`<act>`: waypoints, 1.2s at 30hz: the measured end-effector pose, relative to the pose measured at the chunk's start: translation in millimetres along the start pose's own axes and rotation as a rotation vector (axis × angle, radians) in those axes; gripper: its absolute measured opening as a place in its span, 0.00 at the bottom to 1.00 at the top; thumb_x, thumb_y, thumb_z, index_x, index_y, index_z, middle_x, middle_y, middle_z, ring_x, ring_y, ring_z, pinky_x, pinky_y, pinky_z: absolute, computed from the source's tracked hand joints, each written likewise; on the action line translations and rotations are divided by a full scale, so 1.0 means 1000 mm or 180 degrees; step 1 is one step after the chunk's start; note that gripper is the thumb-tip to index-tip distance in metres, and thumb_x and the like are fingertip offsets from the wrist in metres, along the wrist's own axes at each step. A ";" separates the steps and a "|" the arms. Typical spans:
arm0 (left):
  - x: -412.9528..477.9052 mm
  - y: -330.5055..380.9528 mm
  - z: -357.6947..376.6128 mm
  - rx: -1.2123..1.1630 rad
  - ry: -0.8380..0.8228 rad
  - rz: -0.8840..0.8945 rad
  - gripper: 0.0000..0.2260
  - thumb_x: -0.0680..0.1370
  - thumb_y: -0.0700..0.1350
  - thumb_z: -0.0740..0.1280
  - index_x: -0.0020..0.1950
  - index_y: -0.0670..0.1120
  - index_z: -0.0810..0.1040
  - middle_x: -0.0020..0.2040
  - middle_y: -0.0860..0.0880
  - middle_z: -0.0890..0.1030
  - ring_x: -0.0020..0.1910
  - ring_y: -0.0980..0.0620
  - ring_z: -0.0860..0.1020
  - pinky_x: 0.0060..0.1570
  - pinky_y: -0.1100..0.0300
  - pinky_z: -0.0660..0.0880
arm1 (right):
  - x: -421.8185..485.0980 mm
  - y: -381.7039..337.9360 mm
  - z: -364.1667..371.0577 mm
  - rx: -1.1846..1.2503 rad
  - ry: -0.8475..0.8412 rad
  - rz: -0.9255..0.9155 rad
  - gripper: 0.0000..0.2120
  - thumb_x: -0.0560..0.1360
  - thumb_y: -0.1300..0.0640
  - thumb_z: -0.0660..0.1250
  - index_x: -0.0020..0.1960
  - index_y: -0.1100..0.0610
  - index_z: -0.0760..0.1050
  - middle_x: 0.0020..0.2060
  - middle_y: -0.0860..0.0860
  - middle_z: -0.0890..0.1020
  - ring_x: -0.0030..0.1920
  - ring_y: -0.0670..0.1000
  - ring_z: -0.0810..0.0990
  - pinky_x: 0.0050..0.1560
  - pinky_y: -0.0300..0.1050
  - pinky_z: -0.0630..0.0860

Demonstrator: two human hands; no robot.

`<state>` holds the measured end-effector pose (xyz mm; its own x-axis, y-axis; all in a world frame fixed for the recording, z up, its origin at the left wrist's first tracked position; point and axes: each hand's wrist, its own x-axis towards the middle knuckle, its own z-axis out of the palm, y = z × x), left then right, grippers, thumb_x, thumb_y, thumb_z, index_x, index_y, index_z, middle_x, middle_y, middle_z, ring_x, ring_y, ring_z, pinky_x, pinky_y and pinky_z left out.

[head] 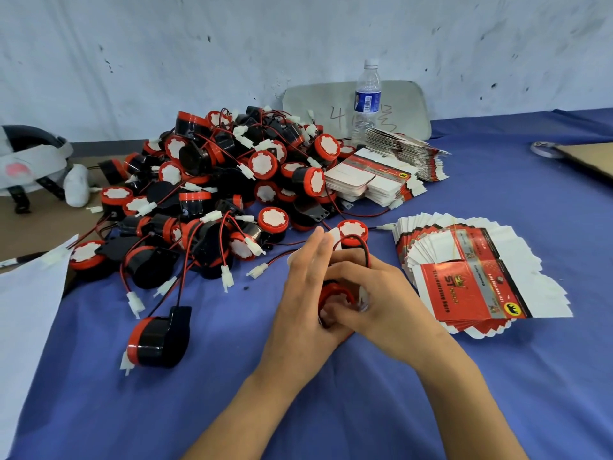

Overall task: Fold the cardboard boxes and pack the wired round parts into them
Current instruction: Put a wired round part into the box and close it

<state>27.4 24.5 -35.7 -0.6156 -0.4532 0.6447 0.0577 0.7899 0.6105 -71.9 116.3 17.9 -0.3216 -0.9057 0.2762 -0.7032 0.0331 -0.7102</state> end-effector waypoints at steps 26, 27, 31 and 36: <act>-0.006 0.015 -0.004 0.0062 0.0317 -0.0405 0.39 0.68 0.66 0.68 0.72 0.73 0.50 0.67 0.71 0.67 0.67 0.54 0.71 0.60 0.51 0.75 | -0.005 -0.012 -0.004 0.1219 0.2112 -0.0737 0.07 0.76 0.60 0.67 0.53 0.51 0.76 0.54 0.51 0.80 0.57 0.45 0.78 0.56 0.41 0.76; -0.006 0.015 -0.006 0.0033 0.0395 -0.0412 0.38 0.68 0.66 0.69 0.72 0.72 0.52 0.66 0.68 0.70 0.64 0.51 0.74 0.58 0.50 0.76 | -0.005 -0.011 -0.005 0.0812 0.2030 -0.0768 0.06 0.75 0.57 0.69 0.52 0.51 0.77 0.52 0.50 0.80 0.54 0.41 0.78 0.53 0.37 0.74; -0.007 0.013 -0.006 0.0093 0.0480 -0.0474 0.38 0.67 0.62 0.69 0.75 0.64 0.57 0.59 0.71 0.74 0.59 0.51 0.77 0.55 0.66 0.75 | -0.008 -0.011 -0.006 0.0225 0.1402 -0.0650 0.19 0.67 0.46 0.74 0.53 0.54 0.80 0.51 0.46 0.78 0.50 0.40 0.76 0.51 0.29 0.70; -0.007 0.012 -0.009 0.0148 0.0443 -0.0487 0.36 0.70 0.61 0.66 0.74 0.64 0.52 0.60 0.59 0.76 0.58 0.50 0.78 0.54 0.55 0.77 | -0.007 -0.009 -0.004 0.0114 0.0860 -0.0605 0.27 0.64 0.54 0.79 0.61 0.53 0.75 0.56 0.47 0.73 0.57 0.41 0.73 0.57 0.27 0.68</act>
<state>39.6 33.7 -28.6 -0.4997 -0.6195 0.6054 -0.0664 0.7243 0.6863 -65.7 124.1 24.9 -0.3467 -0.7492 0.5643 -0.7456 -0.1449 -0.6505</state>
